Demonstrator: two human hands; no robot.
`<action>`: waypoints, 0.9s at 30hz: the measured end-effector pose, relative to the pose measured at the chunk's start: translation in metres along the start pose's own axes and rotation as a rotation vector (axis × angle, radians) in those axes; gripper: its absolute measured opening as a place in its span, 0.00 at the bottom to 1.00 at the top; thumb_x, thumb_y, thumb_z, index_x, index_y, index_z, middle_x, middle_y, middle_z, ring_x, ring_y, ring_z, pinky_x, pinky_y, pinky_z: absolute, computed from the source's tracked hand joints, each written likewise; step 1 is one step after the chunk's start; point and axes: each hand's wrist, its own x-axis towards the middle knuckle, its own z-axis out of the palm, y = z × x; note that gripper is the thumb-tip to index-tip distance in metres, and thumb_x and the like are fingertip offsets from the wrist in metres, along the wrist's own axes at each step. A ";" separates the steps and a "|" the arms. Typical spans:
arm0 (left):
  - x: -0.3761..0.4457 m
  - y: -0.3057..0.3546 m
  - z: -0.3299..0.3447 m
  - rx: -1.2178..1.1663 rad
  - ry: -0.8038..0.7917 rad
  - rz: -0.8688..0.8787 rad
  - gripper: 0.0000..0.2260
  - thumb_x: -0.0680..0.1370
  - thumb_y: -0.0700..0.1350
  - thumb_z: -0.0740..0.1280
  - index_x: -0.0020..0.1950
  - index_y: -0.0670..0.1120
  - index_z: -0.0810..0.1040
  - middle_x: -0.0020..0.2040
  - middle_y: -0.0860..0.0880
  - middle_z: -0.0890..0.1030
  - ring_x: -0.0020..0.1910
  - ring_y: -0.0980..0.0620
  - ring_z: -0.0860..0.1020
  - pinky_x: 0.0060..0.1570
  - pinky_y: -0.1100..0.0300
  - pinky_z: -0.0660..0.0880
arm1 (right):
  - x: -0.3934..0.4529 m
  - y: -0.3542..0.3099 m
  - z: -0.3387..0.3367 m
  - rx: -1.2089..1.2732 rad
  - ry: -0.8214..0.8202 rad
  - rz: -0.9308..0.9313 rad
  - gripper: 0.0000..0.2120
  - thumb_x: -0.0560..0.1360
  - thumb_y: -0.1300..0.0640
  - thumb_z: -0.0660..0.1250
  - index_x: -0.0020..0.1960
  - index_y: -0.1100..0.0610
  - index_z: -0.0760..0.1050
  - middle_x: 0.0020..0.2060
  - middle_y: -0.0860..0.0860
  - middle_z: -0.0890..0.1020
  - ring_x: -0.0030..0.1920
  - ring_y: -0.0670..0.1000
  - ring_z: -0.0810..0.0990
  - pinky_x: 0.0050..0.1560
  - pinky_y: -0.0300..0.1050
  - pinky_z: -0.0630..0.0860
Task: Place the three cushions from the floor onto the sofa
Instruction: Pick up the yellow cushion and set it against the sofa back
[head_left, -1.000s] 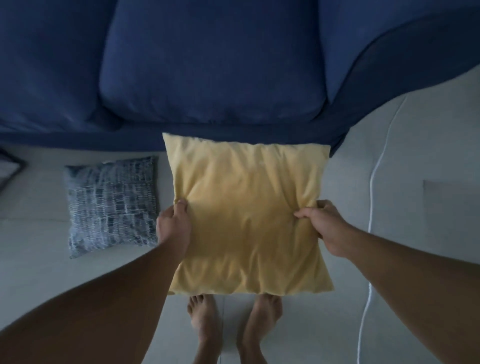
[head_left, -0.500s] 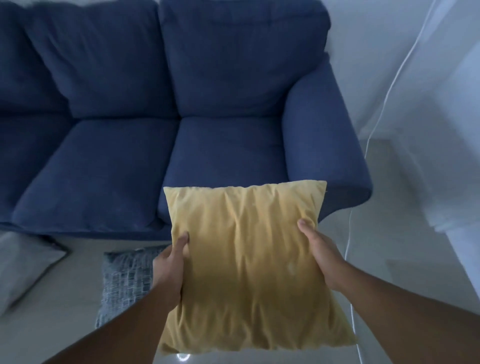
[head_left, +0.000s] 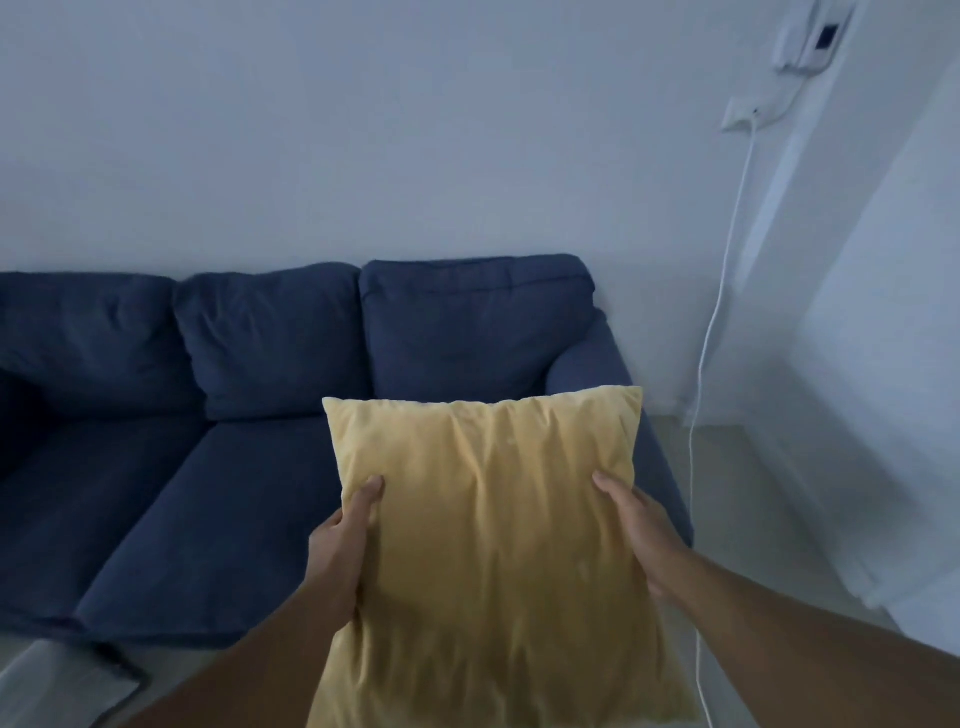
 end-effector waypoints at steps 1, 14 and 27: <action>-0.006 0.011 0.003 -0.006 0.006 0.015 0.25 0.76 0.67 0.71 0.58 0.47 0.77 0.52 0.47 0.80 0.58 0.41 0.78 0.59 0.43 0.72 | -0.003 -0.010 -0.006 0.003 -0.003 -0.028 0.36 0.78 0.34 0.68 0.78 0.55 0.72 0.58 0.52 0.82 0.59 0.58 0.81 0.70 0.63 0.75; -0.055 0.114 0.036 -0.064 -0.040 0.219 0.32 0.78 0.64 0.69 0.78 0.49 0.72 0.65 0.46 0.75 0.62 0.42 0.73 0.63 0.41 0.69 | -0.025 -0.109 -0.058 0.076 0.078 -0.217 0.45 0.69 0.28 0.71 0.77 0.52 0.73 0.65 0.56 0.82 0.63 0.61 0.81 0.71 0.65 0.74; 0.015 0.196 0.024 -0.061 -0.075 0.199 0.30 0.76 0.66 0.69 0.71 0.48 0.74 0.63 0.48 0.76 0.62 0.44 0.74 0.62 0.46 0.70 | 0.018 -0.176 -0.009 0.072 0.062 -0.249 0.44 0.69 0.30 0.71 0.80 0.48 0.69 0.67 0.52 0.81 0.64 0.60 0.81 0.71 0.66 0.74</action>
